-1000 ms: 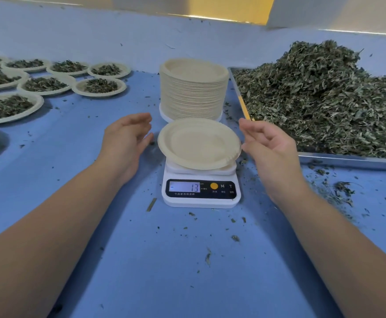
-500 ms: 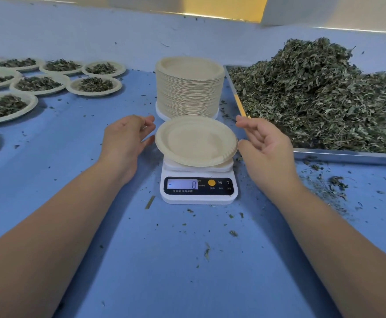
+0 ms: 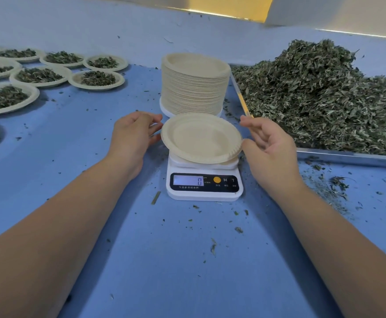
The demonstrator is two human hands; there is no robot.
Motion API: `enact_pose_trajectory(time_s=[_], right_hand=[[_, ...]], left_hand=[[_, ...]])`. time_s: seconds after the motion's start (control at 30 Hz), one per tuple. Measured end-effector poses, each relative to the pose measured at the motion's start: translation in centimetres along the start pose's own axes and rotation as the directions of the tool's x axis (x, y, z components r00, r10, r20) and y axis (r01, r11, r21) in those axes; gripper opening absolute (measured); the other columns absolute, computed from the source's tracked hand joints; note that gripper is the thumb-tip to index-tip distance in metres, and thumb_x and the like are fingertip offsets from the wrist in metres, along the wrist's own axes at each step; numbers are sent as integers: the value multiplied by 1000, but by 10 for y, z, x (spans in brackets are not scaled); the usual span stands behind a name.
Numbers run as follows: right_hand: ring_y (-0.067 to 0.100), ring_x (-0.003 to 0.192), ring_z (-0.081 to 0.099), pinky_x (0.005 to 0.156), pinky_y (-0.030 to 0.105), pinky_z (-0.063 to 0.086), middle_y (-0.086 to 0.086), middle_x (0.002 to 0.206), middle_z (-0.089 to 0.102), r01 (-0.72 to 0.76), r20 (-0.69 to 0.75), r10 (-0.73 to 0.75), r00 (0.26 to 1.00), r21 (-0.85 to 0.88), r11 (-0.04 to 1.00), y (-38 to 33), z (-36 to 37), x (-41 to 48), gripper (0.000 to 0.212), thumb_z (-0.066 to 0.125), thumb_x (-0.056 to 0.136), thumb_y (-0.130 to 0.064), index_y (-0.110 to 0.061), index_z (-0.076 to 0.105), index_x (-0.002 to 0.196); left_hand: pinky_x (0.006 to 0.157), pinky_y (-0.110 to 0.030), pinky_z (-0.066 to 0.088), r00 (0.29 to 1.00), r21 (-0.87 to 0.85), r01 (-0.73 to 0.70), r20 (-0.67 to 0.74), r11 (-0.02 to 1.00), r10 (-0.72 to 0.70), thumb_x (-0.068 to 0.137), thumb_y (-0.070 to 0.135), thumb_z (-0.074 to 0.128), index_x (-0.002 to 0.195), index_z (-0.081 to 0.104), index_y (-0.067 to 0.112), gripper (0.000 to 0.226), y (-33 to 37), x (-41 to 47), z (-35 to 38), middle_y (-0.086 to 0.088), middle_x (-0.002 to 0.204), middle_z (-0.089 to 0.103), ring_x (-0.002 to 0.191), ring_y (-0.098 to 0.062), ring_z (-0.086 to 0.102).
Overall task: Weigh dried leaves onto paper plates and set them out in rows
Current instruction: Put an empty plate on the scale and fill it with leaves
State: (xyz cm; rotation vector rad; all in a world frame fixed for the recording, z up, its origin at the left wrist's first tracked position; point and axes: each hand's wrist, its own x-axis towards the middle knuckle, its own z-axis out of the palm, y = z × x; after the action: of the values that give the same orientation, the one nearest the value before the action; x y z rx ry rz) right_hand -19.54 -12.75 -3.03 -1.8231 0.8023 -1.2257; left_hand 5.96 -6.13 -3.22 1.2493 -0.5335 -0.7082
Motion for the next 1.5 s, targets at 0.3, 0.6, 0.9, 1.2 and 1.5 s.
enact_pose_trajectory(time_s=[0.3,0.6,0.9,1.2,1.5], right_hand=[[-1,81,59,74,22,46,-31,97,55,-109,-123,66,990,-381,918,-5,-6,92,37,48,93,-27,-37,57,127],[27,111,58,79,31,43,6,142,56,-361,-112,371,922,-595,718,68,-11,214,43,41,104,-21,-22,51,146],[35,124,56,101,42,47,12,141,59,-152,-27,228,973,-820,552,103,-11,261,47,61,99,-22,-19,53,145],[27,86,59,74,36,49,8,116,66,127,180,540,822,-983,133,88,-9,253,30,48,104,-23,-18,60,131],[25,77,62,68,34,50,5,88,70,169,289,494,820,-947,273,44,-39,192,19,53,102,-26,-22,72,99]], left_hand=[[98,-48,57,972,85,75,-228,994,-54,90,16,45,81,67,16,25,11,52,22,-7,100,76,100,-25,72],[70,-31,57,967,139,-101,-218,985,130,92,17,43,86,65,18,23,-8,72,19,0,81,76,85,-18,74],[79,-42,60,976,211,-112,-160,971,147,85,26,43,79,67,23,25,-15,76,22,6,77,76,80,-12,73],[78,-41,58,980,236,-114,-131,965,148,85,26,45,81,67,22,23,-16,75,22,9,76,76,69,-1,71],[90,-50,60,985,266,-82,-123,961,118,86,22,44,84,66,19,23,-7,70,23,6,76,76,72,-10,72]])
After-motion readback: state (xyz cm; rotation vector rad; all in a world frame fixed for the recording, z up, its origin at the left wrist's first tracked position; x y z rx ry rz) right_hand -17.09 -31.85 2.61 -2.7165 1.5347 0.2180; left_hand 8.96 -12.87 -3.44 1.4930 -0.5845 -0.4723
